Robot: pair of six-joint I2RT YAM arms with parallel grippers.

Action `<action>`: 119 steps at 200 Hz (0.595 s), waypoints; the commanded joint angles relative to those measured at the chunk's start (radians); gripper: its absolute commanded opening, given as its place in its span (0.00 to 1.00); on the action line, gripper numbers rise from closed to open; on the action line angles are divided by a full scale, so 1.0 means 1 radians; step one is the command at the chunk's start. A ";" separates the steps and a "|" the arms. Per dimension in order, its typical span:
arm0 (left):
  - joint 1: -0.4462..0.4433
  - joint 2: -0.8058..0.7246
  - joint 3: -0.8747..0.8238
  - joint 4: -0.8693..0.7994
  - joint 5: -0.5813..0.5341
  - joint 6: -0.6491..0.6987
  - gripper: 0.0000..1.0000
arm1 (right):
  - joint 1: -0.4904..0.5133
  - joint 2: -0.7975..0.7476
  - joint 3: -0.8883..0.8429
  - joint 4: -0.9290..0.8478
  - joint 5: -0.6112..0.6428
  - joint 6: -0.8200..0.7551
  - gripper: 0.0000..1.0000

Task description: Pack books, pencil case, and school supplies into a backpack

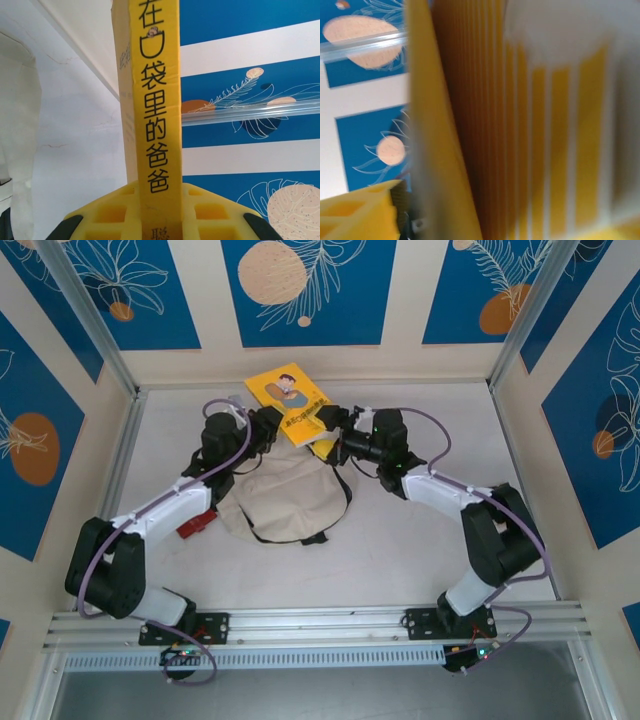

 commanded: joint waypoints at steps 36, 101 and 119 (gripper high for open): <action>-0.006 -0.059 -0.004 0.088 -0.037 0.007 0.10 | 0.037 0.051 -0.011 0.143 0.046 0.089 0.47; -0.006 -0.036 -0.011 0.069 -0.037 0.014 0.15 | 0.049 -0.012 -0.097 0.136 0.109 0.096 0.17; -0.006 -0.034 -0.006 0.010 -0.033 0.029 0.37 | 0.050 -0.042 -0.104 0.084 0.136 0.046 0.06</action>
